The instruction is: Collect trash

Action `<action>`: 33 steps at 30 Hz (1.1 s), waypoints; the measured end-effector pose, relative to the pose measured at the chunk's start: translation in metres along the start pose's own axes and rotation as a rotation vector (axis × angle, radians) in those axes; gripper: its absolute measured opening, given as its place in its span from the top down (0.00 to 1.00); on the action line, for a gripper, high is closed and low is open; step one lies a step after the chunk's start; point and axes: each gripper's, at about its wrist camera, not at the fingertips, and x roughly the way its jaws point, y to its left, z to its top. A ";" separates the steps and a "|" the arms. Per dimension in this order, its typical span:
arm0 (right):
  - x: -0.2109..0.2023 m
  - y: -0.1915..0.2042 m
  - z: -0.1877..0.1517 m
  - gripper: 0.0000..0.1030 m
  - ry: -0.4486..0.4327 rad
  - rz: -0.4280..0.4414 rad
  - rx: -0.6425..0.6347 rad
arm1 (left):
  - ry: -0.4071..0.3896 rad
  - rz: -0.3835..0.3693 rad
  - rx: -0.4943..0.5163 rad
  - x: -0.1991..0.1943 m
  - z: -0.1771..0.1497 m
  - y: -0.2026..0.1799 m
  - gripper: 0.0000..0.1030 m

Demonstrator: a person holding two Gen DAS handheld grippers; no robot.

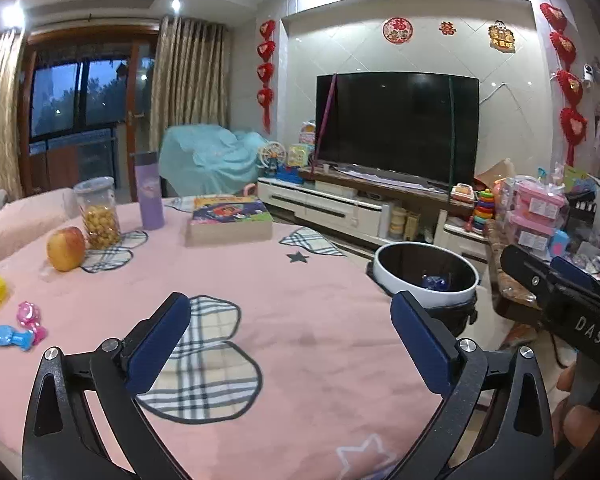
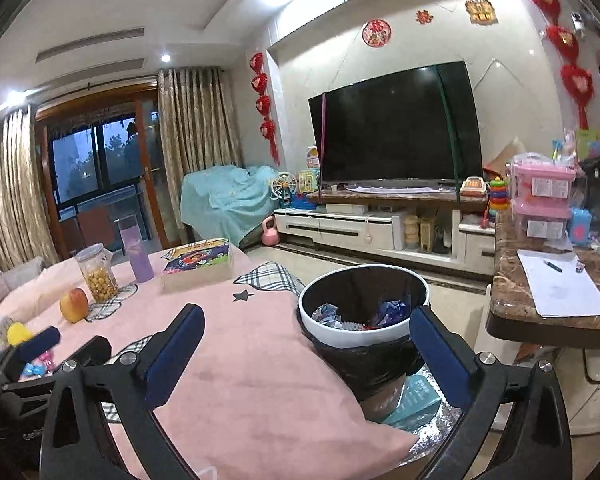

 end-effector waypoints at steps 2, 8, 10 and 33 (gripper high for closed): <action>0.002 0.002 -0.004 0.00 0.000 -0.008 -0.010 | -0.001 0.014 -0.006 0.001 -0.003 0.005 0.00; 0.001 0.008 -0.012 0.00 -0.011 -0.023 -0.036 | 0.004 0.048 -0.026 0.002 -0.008 0.016 0.00; 0.002 0.010 -0.013 0.00 -0.016 -0.030 -0.051 | 0.005 0.049 -0.025 0.003 -0.010 0.016 0.00; 0.005 -0.003 -0.019 0.00 -0.015 -0.019 0.024 | -0.006 0.082 -0.016 0.002 -0.015 0.012 0.00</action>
